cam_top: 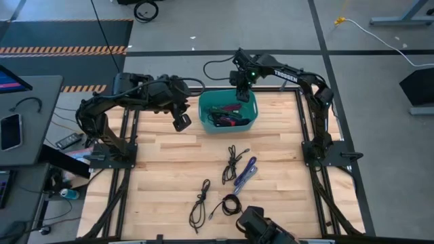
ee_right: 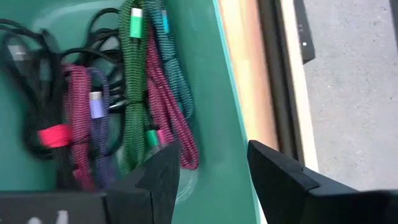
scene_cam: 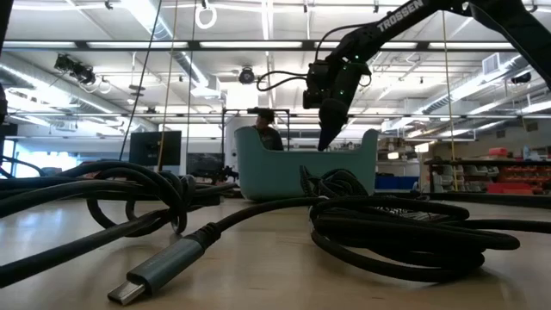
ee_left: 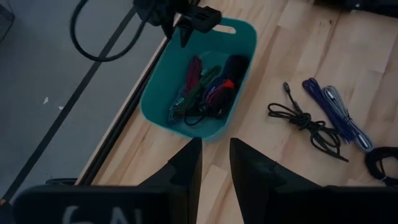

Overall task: Pick and place USB-C Cables
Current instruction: Move the light blue bin to the center of the table

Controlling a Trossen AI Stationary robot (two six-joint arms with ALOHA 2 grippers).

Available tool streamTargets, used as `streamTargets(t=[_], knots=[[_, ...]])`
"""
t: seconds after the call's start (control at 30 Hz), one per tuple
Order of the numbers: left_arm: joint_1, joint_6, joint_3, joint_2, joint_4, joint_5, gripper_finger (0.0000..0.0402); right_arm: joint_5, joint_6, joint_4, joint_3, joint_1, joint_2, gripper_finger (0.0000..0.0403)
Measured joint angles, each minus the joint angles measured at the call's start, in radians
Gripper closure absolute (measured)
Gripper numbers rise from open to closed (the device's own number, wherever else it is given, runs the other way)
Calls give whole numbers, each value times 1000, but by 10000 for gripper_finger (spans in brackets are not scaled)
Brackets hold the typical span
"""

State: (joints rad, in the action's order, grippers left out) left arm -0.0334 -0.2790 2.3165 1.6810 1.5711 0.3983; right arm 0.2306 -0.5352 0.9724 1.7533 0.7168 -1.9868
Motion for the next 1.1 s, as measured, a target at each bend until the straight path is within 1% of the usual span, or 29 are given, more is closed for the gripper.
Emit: streamTargets(t=[0.27, 0.37, 0.63, 1.0, 1.1], knots=[[0, -20, 0, 0, 0, 13, 313, 6, -5, 46, 39, -40, 14, 209], [0, -22, 0, 0, 0, 13, 312, 8, -7, 57, 59, -42, 17, 209], [0, -13, 0, 0, 0, 13, 313, 9, -8, 63, 60, -42, 16, 209], [0, 4, 0, 0, 0, 13, 313, 5, -9, 5, -28, -26, 20, 209], [0, 4, 0, 0, 0, 13, 312, 3, 1, -1, -32, -25, 20, 220]])
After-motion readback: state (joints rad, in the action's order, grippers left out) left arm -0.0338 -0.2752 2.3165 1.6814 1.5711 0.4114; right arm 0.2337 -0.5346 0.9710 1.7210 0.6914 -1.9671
